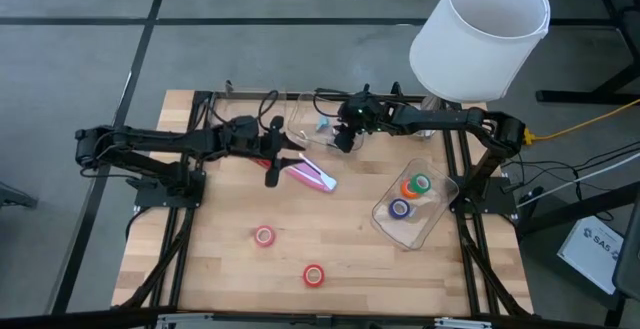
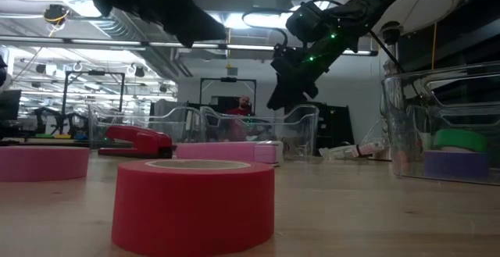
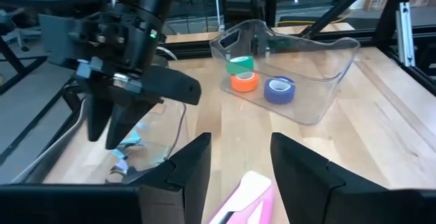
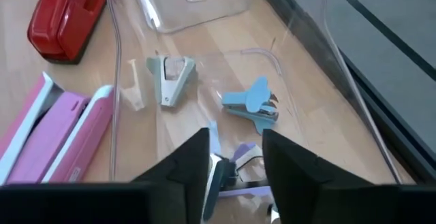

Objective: Pick and place Stapler, Stapler remover, tape
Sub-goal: Put the pink tape into the bottom transparent bin

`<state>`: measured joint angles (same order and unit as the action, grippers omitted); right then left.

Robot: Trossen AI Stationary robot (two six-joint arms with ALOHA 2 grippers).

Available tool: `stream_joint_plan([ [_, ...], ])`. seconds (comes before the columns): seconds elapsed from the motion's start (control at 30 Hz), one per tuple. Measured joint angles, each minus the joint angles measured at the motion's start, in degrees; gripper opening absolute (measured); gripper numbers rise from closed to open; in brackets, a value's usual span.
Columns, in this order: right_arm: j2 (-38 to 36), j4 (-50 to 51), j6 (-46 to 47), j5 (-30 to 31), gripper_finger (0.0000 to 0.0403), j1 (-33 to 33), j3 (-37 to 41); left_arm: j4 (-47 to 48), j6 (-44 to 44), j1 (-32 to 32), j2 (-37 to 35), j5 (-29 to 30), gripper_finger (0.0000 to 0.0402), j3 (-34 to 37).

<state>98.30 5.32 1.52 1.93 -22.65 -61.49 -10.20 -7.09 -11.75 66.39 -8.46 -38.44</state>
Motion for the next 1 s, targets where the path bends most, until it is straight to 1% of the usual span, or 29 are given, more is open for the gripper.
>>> stream_joint_plan([
  [0.17, 0.0, -1.1, 0.0, -0.1, 0.0171, 0.1, 0.0, 0.2, 0.5, 1.5, 0.0, 0.2, 0.0152, 0.0],
  [0.3, 0.0, -2.1, 0.0, -1.9, 0.0183, 1.3, 0.0, 0.2, 0.5, 4.1, 0.0, 0.2, 0.0152, 0.0],
  [0.53, 0.0, -5.5, -0.3, -2.1, 0.0178, 4.3, 0.0, 4.1, 0.5, 9.2, 0.0, 0.2, 0.0152, -0.1],
  [0.63, 0.0, -6.9, -0.4, -2.1, 0.0174, 5.8, 0.0, 5.9, 1.0, 12.0, 0.0, 1.2, 0.0152, -0.1],
  [0.83, 0.0, -8.7, -0.4, -2.1, 0.0173, 8.2, 0.0, 10.0, 5.9, 18.0, 0.0, 5.7, 0.0152, -0.1],
  [1.0, 0.0, -10.0, -0.4, -2.1, 0.0172, 10.2, 0.0, 14.7, 10.6, 23.1, 0.0, 7.9, 0.0141, -0.1],
])
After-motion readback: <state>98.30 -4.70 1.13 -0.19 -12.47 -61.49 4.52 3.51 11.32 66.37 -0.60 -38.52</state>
